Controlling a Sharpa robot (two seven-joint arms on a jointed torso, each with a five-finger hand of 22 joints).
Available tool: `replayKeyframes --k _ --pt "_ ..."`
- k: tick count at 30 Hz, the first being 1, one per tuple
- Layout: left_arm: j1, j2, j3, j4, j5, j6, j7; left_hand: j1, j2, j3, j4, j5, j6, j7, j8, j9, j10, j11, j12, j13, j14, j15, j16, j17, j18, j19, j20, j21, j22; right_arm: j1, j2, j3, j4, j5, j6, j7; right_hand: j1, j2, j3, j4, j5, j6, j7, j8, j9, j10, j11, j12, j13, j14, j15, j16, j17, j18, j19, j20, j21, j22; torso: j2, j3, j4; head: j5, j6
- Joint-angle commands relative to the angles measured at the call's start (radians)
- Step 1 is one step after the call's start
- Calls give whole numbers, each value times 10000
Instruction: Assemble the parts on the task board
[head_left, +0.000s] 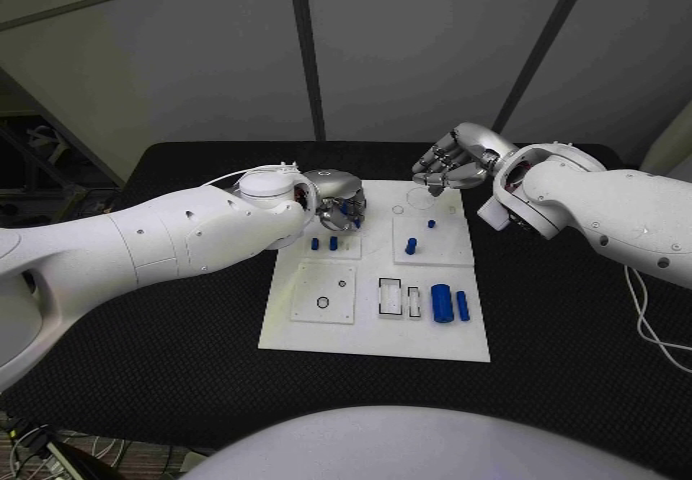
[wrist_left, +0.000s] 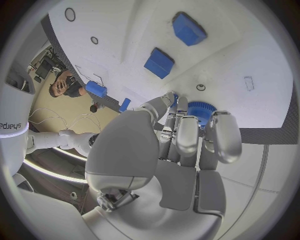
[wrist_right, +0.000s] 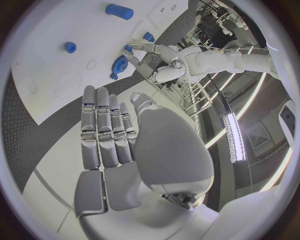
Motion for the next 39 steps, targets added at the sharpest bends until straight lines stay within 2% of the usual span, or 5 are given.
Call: replayKeyframes --k 1,12,20,25,39 --pt "9 -83 10 112 31 -260 117 -29 -89 82 -8 -28 33 44 -45 -16 64 41 -71 -16 33 -34 45 -5 -74 94 -35 71 1832 19 5 4 -2 -15 54 42 89 23 44 -25 39 -28 18 -42 -9 -71 -18 -48 6 -77 -18 -36 13 82 -40 26 -60 -13 -3 0 11 15 26" --pt "11 -278 61 316 57 -450 94 -65 -98 142 -23 -3 115 64 -37 -15 165 52 -122 -6 46 -23 82 9 -87 115 -27 149 1848 17 9 4 -14 -15 45 54 89 23 44 -25 39 -28 18 -42 -9 -71 -18 -48 6 -77 -18 -36 13 82 -40 26 -60 -13 8 -1 -1 26 63" --pt "11 -543 473 652 70 -476 24 -89 -110 179 -37 3 177 69 -30 -14 243 52 -157 6 53 -21 105 10 -89 120 -24 170 1851 12 4 3 -27 -15 41 60 89 23 44 -25 39 -28 18 -42 -9 -71 -18 -48 6 -77 -18 -36 13 82 -40 26 -60 -13 -1 5 7 41 98" --pt "11 -783 632 832 144 -339 -70 -108 -115 191 -39 3 215 67 -24 -13 286 49 -173 13 54 -22 111 3 -93 126 -23 195 1856 7 -6 3 -32 -15 40 59 79 23 45 -23 58 -22 19 -37 -7 -72 -16 -40 9 -77 -17 -33 19 82 -41 27 -60 -12 -4 7 12 39 106" --pt "8 -1284 692 1022 378 114 -311 -134 -123 209 -45 -1 266 60 -19 -11 353 40 -200 24 49 -26 112 -23 -92 125 -22 198 1855 -7 -31 3 -42 -15 44 54 79 23 45 -23 58 -22 19 -37 -7 -72 -16 -40 9 -77 -17 -33 19 82 -41 27 -60 -12 5 6 7 59 109"
